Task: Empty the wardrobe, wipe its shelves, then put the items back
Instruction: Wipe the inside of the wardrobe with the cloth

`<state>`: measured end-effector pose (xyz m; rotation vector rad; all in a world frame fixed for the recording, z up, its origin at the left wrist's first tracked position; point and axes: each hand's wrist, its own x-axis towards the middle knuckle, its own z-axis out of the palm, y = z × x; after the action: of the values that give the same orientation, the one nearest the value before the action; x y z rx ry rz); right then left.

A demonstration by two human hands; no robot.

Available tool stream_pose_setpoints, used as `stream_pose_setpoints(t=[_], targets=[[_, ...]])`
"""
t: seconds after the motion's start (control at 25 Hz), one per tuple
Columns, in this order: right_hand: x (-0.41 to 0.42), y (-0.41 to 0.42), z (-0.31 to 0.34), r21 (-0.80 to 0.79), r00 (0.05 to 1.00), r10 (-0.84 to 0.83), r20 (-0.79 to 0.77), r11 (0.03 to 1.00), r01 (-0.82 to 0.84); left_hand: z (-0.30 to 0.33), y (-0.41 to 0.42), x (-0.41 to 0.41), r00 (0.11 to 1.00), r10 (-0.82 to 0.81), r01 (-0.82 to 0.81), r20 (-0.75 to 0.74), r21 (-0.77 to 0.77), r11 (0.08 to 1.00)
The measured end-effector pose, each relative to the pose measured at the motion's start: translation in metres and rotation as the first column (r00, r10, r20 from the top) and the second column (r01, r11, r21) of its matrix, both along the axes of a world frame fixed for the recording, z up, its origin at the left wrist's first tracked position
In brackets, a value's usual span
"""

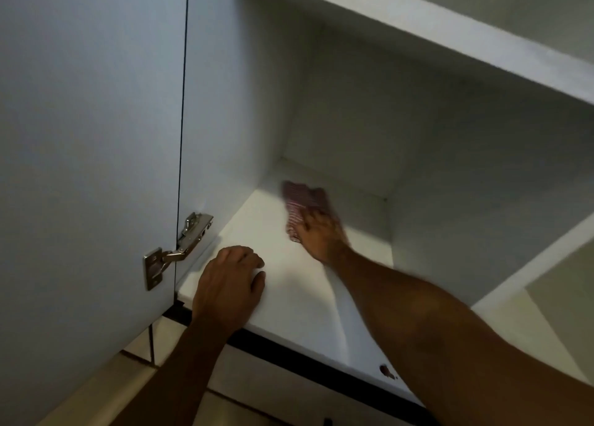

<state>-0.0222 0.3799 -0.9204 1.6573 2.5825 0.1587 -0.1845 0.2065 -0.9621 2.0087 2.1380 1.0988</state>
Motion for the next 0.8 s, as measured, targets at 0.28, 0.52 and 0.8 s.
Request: stream_pose_setpoints(t=[0.28,0.52,0.8], targets=[[0.027,-0.042,-0.006,-0.088,0.791,-0.551,-0.267,0.831,0.549,0.006,-0.003,0.002,0.998,-0.064,0.063,-0.011,-0.007,0.998],[-0.092,-0.105,-0.008,-0.139,0.967,0.128,-0.219,0.977,-0.161,-0.02,-0.093,0.022,0.986,0.167,-0.167,-0.005,0.001,0.986],[0.076,-0.123,0.0,-0.187,0.773,-0.614,-0.162,0.788,0.587,-0.024,-0.114,0.034,0.972,0.231,-0.226,0.044,-0.099,0.969]])
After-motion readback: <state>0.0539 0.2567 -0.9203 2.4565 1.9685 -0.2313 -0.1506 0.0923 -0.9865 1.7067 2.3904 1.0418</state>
